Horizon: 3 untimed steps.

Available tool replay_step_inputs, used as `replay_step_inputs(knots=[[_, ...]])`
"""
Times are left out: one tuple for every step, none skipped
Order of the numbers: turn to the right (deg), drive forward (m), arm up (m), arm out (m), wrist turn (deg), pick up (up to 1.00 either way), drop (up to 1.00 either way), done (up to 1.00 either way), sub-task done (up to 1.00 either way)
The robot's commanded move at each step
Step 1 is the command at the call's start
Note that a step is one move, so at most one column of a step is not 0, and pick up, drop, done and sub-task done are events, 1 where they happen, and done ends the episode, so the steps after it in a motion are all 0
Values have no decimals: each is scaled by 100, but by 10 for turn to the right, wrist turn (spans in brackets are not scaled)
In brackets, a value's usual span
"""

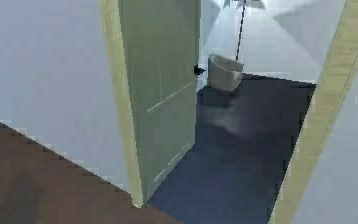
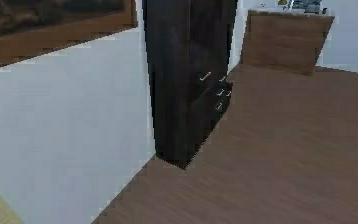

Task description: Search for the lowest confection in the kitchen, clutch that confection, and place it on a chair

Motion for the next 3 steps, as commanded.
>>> replay_step_inputs(knots=[[450, 0, 0, 0, 0, 0, 0, 0, 0], [450, 0, 0, 0, 0, 0, 0, 0, 0], [300, 0, 0, 0, 0, 0, 0, 0, 0]])
